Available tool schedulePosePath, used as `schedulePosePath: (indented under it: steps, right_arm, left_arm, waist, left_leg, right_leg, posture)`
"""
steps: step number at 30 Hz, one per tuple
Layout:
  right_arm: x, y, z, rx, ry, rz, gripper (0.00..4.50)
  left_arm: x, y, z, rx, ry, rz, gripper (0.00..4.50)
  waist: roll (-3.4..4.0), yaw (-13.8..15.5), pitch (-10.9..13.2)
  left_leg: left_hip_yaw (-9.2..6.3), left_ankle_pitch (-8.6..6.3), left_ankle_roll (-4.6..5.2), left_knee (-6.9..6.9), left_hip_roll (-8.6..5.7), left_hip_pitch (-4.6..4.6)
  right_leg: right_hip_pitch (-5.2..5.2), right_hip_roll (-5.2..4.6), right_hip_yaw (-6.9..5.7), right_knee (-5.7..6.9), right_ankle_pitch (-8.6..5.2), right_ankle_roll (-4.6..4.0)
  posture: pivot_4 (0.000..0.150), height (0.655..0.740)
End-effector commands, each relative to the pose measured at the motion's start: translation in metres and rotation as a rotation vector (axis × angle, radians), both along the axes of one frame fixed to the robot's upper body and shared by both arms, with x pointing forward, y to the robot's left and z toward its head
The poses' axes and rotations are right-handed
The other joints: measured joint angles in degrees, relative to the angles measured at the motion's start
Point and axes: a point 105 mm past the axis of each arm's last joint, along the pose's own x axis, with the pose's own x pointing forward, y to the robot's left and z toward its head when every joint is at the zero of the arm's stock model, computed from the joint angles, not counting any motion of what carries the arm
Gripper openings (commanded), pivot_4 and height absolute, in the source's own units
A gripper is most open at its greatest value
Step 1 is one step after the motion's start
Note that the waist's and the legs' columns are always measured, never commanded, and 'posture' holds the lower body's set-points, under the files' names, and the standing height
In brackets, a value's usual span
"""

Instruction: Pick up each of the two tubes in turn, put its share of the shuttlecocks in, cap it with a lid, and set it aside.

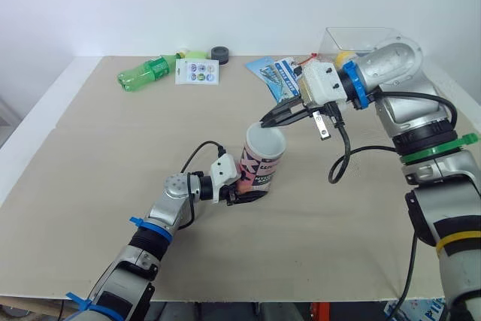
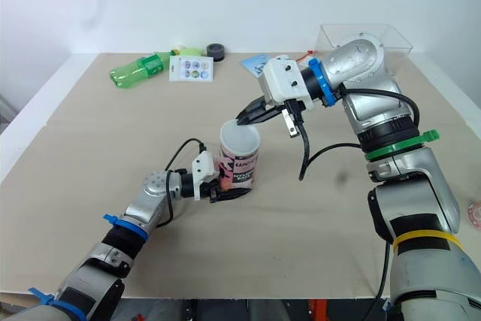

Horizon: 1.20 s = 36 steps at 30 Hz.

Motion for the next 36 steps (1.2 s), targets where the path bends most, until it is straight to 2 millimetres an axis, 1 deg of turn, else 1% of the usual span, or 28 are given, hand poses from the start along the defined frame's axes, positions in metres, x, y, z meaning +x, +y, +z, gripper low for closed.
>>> schedulePosePath:
  steps: [1, 9, 12, 14, 15, 18, 22, 24, 26, 28, 29, 30, 31, 33, 36]
  right_arm:
    - [-0.006, -0.001, 0.005, -0.035, -0.028, 0.037, 0.04]
    - [-0.004, -0.003, 0.001, -0.062, -0.019, 0.021, 0.04]
    - [-0.004, -0.004, 0.007, -0.039, -0.029, 0.015, 1.01]
    - [-0.004, -0.005, 0.012, -0.02, -0.034, 0.014, 1.91]
    - [-0.005, -0.006, 0.016, 0.008, -0.003, 0.0, 2.35]
    - [-0.007, -0.009, 0.027, 0.062, 0.03, -0.018, 2.35]
    - [-0.013, -0.013, 0.047, 0.199, 0.108, -0.032, 2.35]
    - [-0.019, -0.011, 0.05, 0.248, 0.161, -0.02, 2.35]
    - [-0.025, -0.007, 0.048, 0.287, 0.222, -0.001, 2.35]
    - [-0.029, -0.003, 0.041, 0.304, 0.261, -0.002, 1.85]
    - [-0.03, -0.001, 0.037, 0.303, 0.274, -0.002, 1.28]
    - [-0.031, 0.001, 0.031, 0.301, 0.288, -0.002, 1.16]
    - [-0.032, 0.004, 0.027, 0.302, 0.299, -0.002, 0.48]
    - [-0.033, 0.008, 0.021, 0.302, 0.32, -0.005, 0.06]
    - [-0.032, 0.009, 0.012, 0.281, 0.329, -0.017, 0.06]
  left_arm:
    - [-0.003, 0.01, -0.025, 0.055, 0.086, 0.034, 2.78]
    - [-0.001, 0.009, -0.024, 0.055, 0.086, 0.035, 2.78]
    - [-0.001, 0.009, -0.025, 0.055, 0.088, 0.034, 2.78]
    - [-0.001, 0.009, -0.025, 0.055, 0.089, 0.033, 2.78]
    - [-0.001, 0.009, -0.025, 0.055, 0.089, 0.033, 2.78]
    - [-0.001, 0.009, -0.025, 0.056, 0.09, 0.035, 2.78]
    - [0.0, 0.009, -0.025, 0.058, 0.089, 0.035, 2.78]
    - [0.0, 0.009, -0.025, 0.059, 0.088, 0.034, 2.78]
    - [0.001, 0.009, -0.024, 0.055, 0.087, 0.034, 2.78]
    - [0.001, 0.009, -0.024, 0.052, 0.087, 0.034, 2.78]
    - [0.001, 0.009, -0.023, 0.05, 0.087, 0.035, 2.78]
    - [0.001, 0.009, -0.023, 0.048, 0.088, 0.036, 2.78]
    - [0.001, 0.009, -0.023, 0.047, 0.09, 0.035, 2.78]
    - [0.001, 0.009, -0.024, 0.045, 0.09, 0.032, 2.78]
    - [0.001, 0.009, -0.024, 0.045, 0.09, 0.03, 2.78]
  waist:
    - [0.0, 0.0, 0.0]
    - [0.0, 0.0, 0.0]
    - [0.0, 0.1, 0.0]
    - [0.0, 0.1, 0.0]
    - [0.0, 0.1, 0.0]
    - [0.0, 0.1, 0.0]
    - [0.0, 0.1, 0.0]
    - [0.01, 0.1, 0.0]
    - [0.0, 0.1, 0.0]
    - [-0.01, 0.1, 0.0]
    - [-0.01, 0.1, 0.0]
    - [-0.01, 0.1, 0.0]
    - [-0.01, 0.1, 0.0]
    - [-0.01, 0.1, 0.0]
    - [-0.01, 0.1, 0.0]
  left_leg:
    - [0.0, 0.0, 0.0, 0.0, 0.0, 0.0]
    - [0.0, 0.0, 0.0, 0.0, 0.0, 0.0]
    - [0.0, 0.0, 0.0, 0.0, 0.0, 0.01]
    - [0.0, 0.0, 0.0, 0.0, 0.0, 0.04]
    - [0.0, 0.0, 0.0, 0.0, 0.0, 0.05]
    - [0.0, 0.0, 0.0, 0.0, 0.0, 0.06]
    - [0.0, 0.0, 0.0, 0.0, 0.0, 0.04]
    - [0.0, 0.0, 0.0, 0.0, 0.01, 0.05]
    - [-0.01, 0.0, 0.0, 0.0, 0.02, 0.06]
    - [-0.04, 0.0, 0.0, 0.01, 0.02, 0.05]
    - [-0.04, 0.0, 0.0, 0.02, 0.01, 0.05]
    - [-0.04, 0.0, 0.0, 0.04, 0.01, 0.06]
    - [-0.03, 0.01, 0.01, 0.06, 0.01, 0.05]
    - [-0.02, 0.01, 0.01, 0.06, 0.01, 0.05]
    - [-0.03, 0.01, 0.02, 0.07, 0.01, 0.04]
  right_leg:
    - [0.0, 0.0, 0.0, 0.0, 0.0, 0.0]
    - [0.0, 0.0, 0.0, 0.0, 0.0, 0.0]
    - [0.01, 0.0, 0.0, 0.0, 0.0, 0.0]
    - [0.04, 0.0, 0.0, 0.0, 0.0, 0.0]
    - [0.05, 0.0, 0.0, 0.0, 0.0, 0.0]
    - [0.06, 0.0, 0.0, 0.0, 0.01, -0.02]
    - [0.04, 0.0, 0.0, 0.0, 0.01, -0.02]
    - [0.04, 0.0, 0.0, 0.0, 0.01, -0.02]
    - [0.05, 0.01, 0.0, 0.01, 0.01, -0.03]
    - [0.06, 0.01, -0.02, 0.01, 0.01, -0.03]
    - [0.07, 0.01, -0.02, 0.01, 0.01, -0.03]
    - [0.07, 0.01, -0.01, 0.01, 0.02, -0.02]
    - [0.06, 0.01, -0.01, 0.01, 0.04, 0.0]
    - [0.06, 0.01, -0.01, 0.01, 0.05, 0.01]
    - [0.05, 0.02, -0.02, 0.01, 0.07, 0.01]
  posture:
    - [0.15, 0.74]
    - [0.15, 0.74]
    - [0.15, 0.74]
    - [0.15, 0.74]
    - [0.15, 0.74]
    - [0.15, 0.74]
    - [0.15, 0.74]
    - [0.15, 0.74]
    - [0.15, 0.74]
    - [0.15, 0.74]
    - [0.15, 0.74]
    - [0.15, 0.74]
    - [0.15, 0.74]
    - [0.15, 0.74]
    - [0.15, 0.74]
